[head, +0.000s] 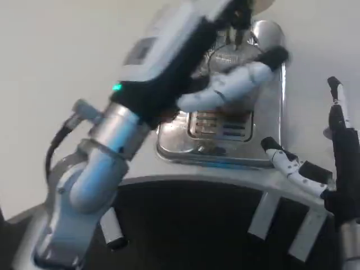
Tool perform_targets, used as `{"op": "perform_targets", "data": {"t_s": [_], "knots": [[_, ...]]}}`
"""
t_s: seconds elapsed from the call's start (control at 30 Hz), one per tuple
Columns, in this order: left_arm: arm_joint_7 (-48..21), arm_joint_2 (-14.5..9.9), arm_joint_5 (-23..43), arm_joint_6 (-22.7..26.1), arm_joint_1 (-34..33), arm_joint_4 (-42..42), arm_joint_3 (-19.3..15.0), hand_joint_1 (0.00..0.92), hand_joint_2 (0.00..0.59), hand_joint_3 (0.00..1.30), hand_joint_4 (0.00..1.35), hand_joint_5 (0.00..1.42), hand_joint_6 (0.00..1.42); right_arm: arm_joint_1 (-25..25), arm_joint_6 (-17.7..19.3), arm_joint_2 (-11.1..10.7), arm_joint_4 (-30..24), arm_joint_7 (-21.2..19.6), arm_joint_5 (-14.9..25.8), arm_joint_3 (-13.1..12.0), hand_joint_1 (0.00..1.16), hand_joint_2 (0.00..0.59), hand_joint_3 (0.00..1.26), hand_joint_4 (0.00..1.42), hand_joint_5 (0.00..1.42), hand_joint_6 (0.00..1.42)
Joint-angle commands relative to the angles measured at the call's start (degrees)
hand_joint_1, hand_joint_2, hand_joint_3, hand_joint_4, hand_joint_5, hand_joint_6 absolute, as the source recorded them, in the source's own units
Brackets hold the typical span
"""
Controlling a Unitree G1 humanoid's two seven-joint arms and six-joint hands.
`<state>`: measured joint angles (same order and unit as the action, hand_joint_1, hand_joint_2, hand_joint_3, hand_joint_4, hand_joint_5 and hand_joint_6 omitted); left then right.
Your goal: Grasp the cup under the faucet to collect the drink, then remove the cup.
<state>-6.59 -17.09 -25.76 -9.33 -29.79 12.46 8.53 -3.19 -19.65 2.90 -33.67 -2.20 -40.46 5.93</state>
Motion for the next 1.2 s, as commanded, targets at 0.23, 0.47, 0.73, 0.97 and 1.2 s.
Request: {"op": "perform_targets", "data": {"t_s": [0.23,0.47,0.73,0.97,1.2], "knots": [[6.08,-1.33,-5.95,3.92,8.86,3.2,-6.77,0.0,0.198,0.0,0.0,0.0,0.0,3.93,-1.21,-1.17,2.87,1.28,2.97,0.79,0.78,0.17,0.0,0.0,0.02,0.17],[6.98,-1.75,-8.7,5.62,14.35,4.22,-8.13,0.0,0.202,0.0,0.0,0.0,0.0,5.72,-1.62,-1.83,3.66,1.46,4.28,0.8,0.78,0.155,0.0,0.0,0.02,0.16],[7.71,-2.0,-11.26,7.12,18.83,3.17,-7.87,0.0,0.2,0.0,0.0,0.0,0.0,9.32,-2.52,-1.71,6.18,1.19,4.84,0.92,0.8,0.149,0.0,0.0,0.02,0.14],[7.92,-1.87,-11.52,7.16,19.97,3.22,-7.49,0.0,0.201,0.0,0.0,0.0,0.0,11.44,-1.04,-1.42,10.71,-0.99,6.93,0.85,0.8,0.156,0.0,0.0,0.02,0.14],[8.08,-1.76,-11.14,6.68,20.73,2.81,-7.02,0.0,0.204,0.0,0.0,0.0,0.0,12.49,0.82,-1.43,14.15,-3.7,8.51,0.98,0.81,0.162,0.0,0.0,0.02,0.15]]}}
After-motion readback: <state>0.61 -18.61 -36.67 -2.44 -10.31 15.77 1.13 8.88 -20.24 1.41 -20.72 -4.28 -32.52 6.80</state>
